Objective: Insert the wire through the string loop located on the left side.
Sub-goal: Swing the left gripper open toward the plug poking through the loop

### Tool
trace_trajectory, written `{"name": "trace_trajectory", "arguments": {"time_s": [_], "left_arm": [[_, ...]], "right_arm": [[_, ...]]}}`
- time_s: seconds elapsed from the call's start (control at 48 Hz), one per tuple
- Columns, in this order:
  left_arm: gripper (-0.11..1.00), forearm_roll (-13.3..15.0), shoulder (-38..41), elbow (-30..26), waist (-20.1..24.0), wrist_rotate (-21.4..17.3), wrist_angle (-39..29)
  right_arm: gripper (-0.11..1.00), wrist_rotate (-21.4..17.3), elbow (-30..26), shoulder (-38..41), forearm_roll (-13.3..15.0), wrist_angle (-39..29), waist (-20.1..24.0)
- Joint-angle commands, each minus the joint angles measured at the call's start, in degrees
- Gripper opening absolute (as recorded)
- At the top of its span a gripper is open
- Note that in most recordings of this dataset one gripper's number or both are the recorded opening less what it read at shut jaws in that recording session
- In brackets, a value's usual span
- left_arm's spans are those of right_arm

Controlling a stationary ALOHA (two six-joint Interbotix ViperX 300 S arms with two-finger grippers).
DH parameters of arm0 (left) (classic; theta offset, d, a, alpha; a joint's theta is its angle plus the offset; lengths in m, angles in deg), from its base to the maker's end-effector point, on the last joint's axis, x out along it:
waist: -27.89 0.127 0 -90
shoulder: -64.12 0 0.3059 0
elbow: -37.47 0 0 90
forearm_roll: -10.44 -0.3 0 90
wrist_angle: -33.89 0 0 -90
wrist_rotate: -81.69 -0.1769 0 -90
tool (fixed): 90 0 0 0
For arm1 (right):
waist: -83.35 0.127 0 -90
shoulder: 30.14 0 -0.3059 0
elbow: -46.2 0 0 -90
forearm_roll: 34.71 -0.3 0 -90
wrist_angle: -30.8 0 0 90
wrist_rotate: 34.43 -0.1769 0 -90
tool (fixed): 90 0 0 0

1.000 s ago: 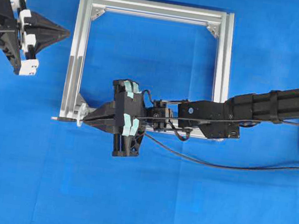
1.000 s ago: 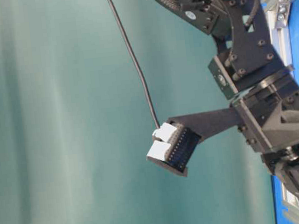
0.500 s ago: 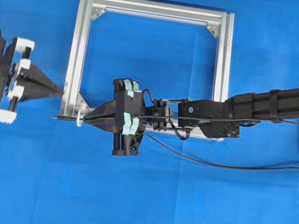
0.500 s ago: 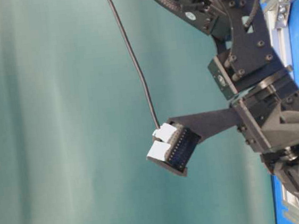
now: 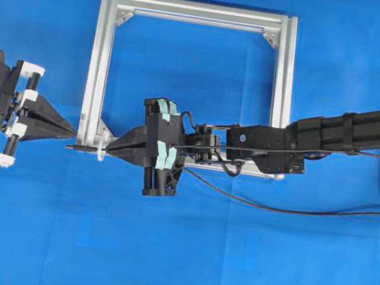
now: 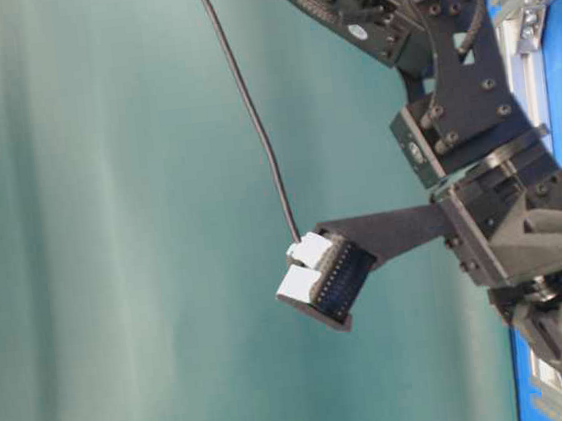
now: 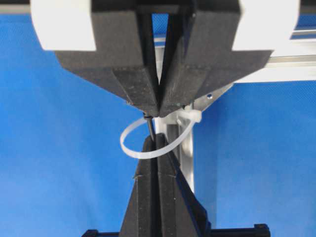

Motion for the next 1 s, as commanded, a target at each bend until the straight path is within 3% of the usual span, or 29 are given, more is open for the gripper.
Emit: {"name": "trace_trajectory", "arguments": {"time_s": [0.0,0.104,0.271,0.354,0.667,0.98], "left_arm": [[0.01,-0.2,-0.4,-1.2,-0.4,0.1,0.2],[0.2,-0.2,-0.4,-1.4,-0.5,0.1,0.1],[0.72,-0.2,-0.4,-1.4,-1.1,0.1,-0.2],[0.89,-0.2,-0.4,-1.5,-1.1,0.1,-0.2],[0.87,-0.1,1.1,-2.5,-1.1,1.1,-2.2],[0.87,-0.2,13.5,-5.0,-2.4,2.1,0.7]], "right_arm": [[0.0,0.0,-1.1,-1.1,-0.2,0.4,-0.2],[0.0,0.0,-1.1,-1.1,-0.2,0.4,-0.2],[0.0,0.0,-1.0,-1.1,-0.2,0.4,-0.2],[0.0,0.0,-1.0,-1.1,-0.2,0.4,-0.2],[0.0,0.0,-1.0,-1.1,-0.2,0.4,-0.2],[0.0,0.0,-1.1,-1.1,-0.2,0.5,-0.3]]}}
